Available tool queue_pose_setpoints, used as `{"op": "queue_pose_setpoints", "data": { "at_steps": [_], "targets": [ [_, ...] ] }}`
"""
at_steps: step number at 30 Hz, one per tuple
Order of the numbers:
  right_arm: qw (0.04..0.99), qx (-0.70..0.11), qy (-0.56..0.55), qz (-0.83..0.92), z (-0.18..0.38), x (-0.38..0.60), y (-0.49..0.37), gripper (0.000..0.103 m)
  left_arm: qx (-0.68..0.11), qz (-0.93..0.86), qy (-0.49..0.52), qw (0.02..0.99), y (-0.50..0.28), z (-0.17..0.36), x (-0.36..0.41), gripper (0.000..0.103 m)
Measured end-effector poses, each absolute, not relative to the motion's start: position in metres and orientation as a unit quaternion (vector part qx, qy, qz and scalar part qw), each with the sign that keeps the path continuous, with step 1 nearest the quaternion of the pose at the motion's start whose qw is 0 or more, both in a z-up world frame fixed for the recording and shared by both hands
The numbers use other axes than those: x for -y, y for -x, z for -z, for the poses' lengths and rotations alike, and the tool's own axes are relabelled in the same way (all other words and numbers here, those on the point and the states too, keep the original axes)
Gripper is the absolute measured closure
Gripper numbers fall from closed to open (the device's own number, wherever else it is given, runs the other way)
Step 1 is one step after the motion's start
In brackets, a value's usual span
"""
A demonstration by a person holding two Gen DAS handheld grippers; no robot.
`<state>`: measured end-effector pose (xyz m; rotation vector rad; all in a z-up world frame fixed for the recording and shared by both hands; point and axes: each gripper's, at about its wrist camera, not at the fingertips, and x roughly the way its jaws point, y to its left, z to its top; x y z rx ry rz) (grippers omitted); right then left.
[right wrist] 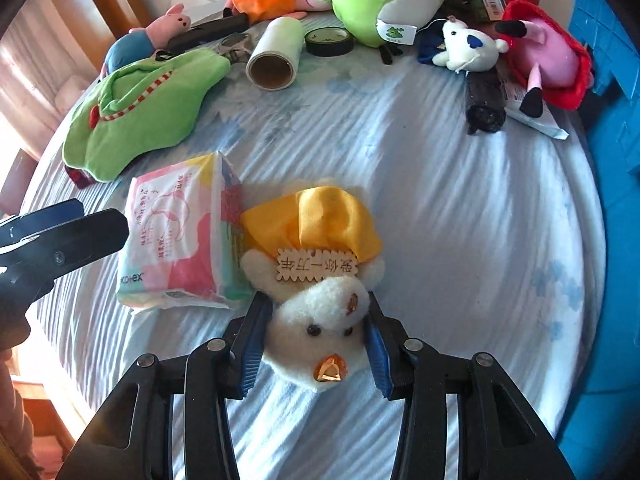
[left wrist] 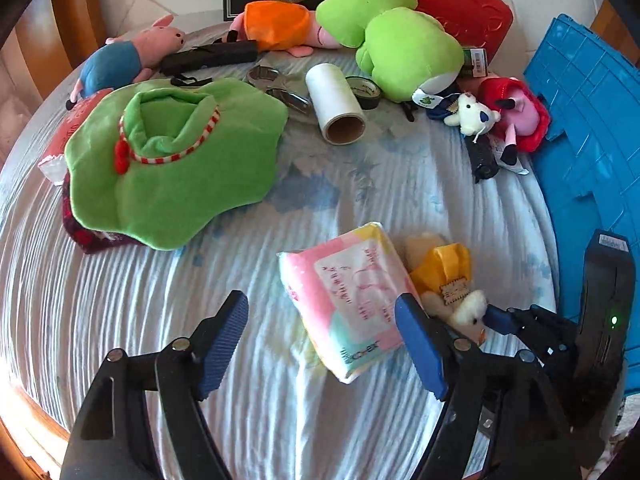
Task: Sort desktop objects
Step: 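Release the green plush and grasp the white Kotex pad pack with the left tool, then lift the Kotex pad pack and white bear and carry them over the crate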
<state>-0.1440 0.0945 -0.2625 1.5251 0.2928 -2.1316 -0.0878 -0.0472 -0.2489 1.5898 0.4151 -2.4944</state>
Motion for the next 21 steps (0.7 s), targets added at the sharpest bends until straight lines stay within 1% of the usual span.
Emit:
{"op": "queue_pose_setpoints", "data": {
  "at_steps": [1,2,5,7,9,11,12,15,21],
  "targets": [
    [0.25,-0.105,-0.559,0.784,0.263,-0.095,0.145,0.056,-0.129,0.832,-0.534,0.081,0.093,0.253,0.041,0.027],
    [0.25,-0.104,-0.558,0.785,0.262,-0.096,0.145,0.05,-0.126,0.827,-0.541,0.087,0.099,0.259,0.037,0.027],
    [0.244,-0.113,-0.553,0.789,0.261,-0.1,0.147,0.041,-0.143,0.812,-0.561,0.071,0.108,0.277,0.03,0.027],
    [0.248,-0.116,-0.55,0.79,0.261,-0.102,0.149,0.041,-0.13,0.819,-0.555,0.07,0.106,0.28,0.026,0.027],
    [0.255,-0.123,-0.544,0.79,0.261,-0.099,0.151,0.046,-0.127,0.823,-0.55,0.061,0.104,0.279,0.027,0.028],
    [0.263,-0.129,-0.544,0.787,0.262,-0.095,0.151,0.056,-0.128,0.826,-0.547,0.054,0.102,0.279,0.03,0.034],
    [0.263,-0.135,-0.542,0.787,0.262,-0.093,0.15,0.059,-0.123,0.828,-0.544,0.053,0.102,0.277,0.03,0.037],
    [0.258,-0.138,-0.526,0.799,0.25,-0.094,0.148,0.06,-0.111,0.837,-0.533,0.048,0.098,0.267,0.032,0.044],
    [0.236,-0.127,-0.489,0.83,0.203,-0.097,0.145,0.061,-0.09,0.87,-0.484,0.041,0.095,0.222,0.039,0.046]
  ]
}}
